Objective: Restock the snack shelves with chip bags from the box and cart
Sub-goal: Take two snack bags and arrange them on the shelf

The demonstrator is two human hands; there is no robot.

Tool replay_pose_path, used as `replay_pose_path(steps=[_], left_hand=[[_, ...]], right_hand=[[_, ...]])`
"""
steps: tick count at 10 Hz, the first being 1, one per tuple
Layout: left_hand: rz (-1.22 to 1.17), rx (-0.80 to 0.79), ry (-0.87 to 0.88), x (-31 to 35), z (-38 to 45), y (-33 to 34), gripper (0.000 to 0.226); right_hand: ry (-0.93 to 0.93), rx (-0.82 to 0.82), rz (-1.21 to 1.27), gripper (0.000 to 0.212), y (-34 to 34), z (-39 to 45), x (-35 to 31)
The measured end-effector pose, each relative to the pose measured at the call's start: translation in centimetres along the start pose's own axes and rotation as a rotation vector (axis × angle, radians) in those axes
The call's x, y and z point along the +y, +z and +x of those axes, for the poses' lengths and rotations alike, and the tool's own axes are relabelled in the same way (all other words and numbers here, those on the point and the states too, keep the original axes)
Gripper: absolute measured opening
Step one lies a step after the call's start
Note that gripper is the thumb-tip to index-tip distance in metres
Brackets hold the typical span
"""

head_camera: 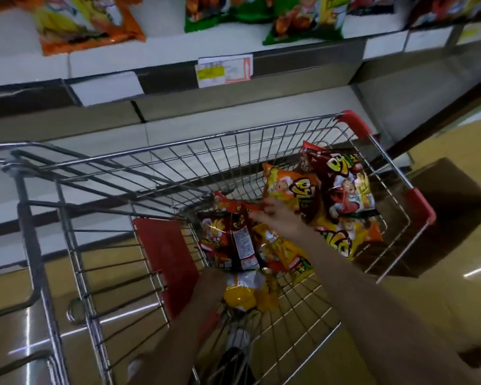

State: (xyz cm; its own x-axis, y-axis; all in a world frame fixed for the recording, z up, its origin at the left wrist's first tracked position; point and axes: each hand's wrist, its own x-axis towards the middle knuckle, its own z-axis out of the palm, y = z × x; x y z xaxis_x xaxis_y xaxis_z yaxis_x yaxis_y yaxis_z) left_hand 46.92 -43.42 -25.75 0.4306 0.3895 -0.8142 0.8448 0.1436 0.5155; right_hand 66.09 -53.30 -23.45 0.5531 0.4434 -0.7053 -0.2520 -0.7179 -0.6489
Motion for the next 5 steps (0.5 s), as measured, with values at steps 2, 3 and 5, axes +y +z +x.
replay_pose_path(steps=[2, 3, 5], left_hand=[[-0.164, 0.051, 0.057, 0.6, 1.2, -0.7, 0.013], [-0.102, 0.034, 0.125, 0.3, 1.5, -1.0, 0.011], [0.210, 0.255, 0.244, 1.6, -1.5, 1.0, 0.119]], right_hand=[[0.032, -0.005, -0.327, 0.103, 7.7, 3.0, 1.1], [0.004, 0.091, -0.571, 0.086, 9.1, 1.6, 0.3], [-0.042, 0.280, -0.446, 0.071, 9.1, -3.5, -3.1]])
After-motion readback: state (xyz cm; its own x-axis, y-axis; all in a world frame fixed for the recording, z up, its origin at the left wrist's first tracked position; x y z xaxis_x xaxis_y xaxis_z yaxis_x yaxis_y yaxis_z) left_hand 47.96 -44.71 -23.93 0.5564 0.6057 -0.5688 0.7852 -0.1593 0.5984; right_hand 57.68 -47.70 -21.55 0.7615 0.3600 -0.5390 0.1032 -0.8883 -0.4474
